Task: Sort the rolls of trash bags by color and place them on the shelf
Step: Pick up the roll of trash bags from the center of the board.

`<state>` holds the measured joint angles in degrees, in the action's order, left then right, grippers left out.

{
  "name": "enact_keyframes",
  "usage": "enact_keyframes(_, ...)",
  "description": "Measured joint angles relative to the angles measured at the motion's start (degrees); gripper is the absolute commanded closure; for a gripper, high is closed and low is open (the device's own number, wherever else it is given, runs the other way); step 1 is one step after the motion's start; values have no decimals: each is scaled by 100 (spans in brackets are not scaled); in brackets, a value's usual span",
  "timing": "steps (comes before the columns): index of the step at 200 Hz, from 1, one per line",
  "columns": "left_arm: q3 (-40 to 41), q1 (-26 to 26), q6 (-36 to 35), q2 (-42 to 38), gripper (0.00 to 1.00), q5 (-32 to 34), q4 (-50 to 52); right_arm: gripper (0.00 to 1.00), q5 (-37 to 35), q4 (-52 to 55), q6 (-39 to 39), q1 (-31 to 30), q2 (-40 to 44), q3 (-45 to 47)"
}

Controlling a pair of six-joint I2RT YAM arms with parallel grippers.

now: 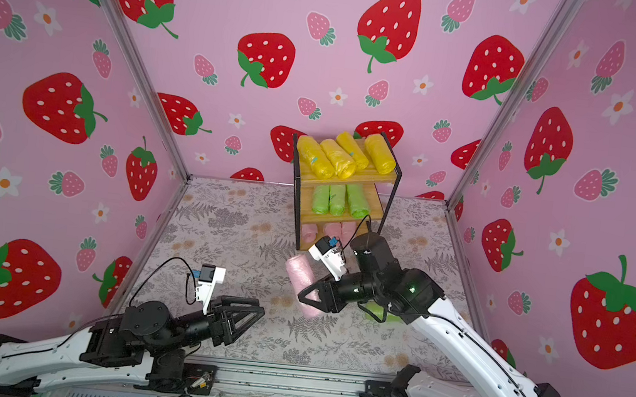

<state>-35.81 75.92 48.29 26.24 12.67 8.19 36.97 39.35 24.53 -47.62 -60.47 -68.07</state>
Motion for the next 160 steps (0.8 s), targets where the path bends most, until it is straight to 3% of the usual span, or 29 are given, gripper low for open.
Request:
enact_keyframes(62,-358,0,-664,1097,21,-435,-732,100,326,-446,1266,-544,-127,396)
enact_keyframes(118,-452,7,-811,1049,20,-299,-839,100,323,-828,1716,-820,229,444)
enact_keyframes(160,-452,-90,-669,916,19,87,-743,100,343,-841,1727,-1193,-2,439)
